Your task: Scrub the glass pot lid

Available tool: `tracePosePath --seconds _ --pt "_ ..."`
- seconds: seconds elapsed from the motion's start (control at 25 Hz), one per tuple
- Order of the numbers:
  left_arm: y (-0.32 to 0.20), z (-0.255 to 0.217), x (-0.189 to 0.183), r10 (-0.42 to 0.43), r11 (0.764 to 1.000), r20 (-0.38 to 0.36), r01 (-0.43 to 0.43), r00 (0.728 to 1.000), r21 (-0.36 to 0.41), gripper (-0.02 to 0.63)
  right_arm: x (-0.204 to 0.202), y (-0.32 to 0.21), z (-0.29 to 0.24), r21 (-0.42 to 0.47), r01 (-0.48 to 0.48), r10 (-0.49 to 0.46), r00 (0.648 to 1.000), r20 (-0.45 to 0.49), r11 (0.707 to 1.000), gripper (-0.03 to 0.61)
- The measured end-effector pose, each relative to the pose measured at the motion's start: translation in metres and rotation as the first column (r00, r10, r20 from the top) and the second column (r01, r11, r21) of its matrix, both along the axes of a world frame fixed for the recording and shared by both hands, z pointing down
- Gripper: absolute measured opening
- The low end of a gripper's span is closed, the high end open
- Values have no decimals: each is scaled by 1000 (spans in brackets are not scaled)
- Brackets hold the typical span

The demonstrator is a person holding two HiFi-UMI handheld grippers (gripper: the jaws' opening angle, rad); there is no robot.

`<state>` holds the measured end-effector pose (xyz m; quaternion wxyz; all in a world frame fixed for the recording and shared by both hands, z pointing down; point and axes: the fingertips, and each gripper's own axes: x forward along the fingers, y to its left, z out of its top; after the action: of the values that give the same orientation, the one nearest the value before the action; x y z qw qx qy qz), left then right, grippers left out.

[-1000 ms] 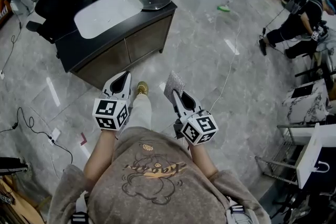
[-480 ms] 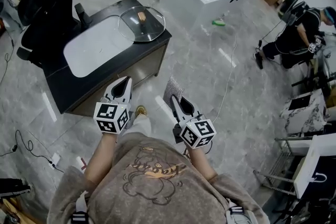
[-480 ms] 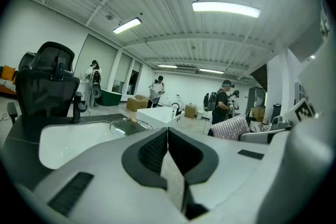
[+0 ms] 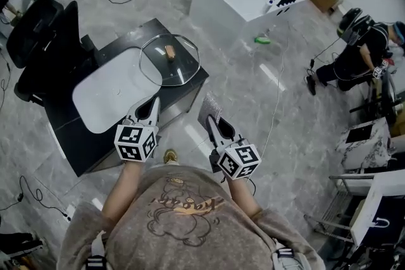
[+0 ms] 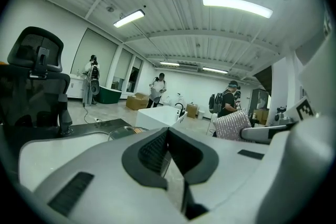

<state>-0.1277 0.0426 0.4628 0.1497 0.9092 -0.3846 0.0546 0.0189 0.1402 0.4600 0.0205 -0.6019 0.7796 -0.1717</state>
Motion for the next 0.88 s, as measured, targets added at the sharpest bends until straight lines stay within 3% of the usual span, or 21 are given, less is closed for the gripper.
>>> tracePosePath --seconds 0.4,0.72,0.88 --pt "-64 9 18 -46 998 23 47 999 -33 17 16 -62 7 -17 2 -2 1000 4 1000 83" --pt "-115 13 35 -151 988 16 151 988 -32 17 43 -123 12 -23 69 -69 998 0 997 83" --pt "-135 17 52 -171 984 46 173 984 -41 17 62 -155 11 -25 113 -113 994 5 993 83"
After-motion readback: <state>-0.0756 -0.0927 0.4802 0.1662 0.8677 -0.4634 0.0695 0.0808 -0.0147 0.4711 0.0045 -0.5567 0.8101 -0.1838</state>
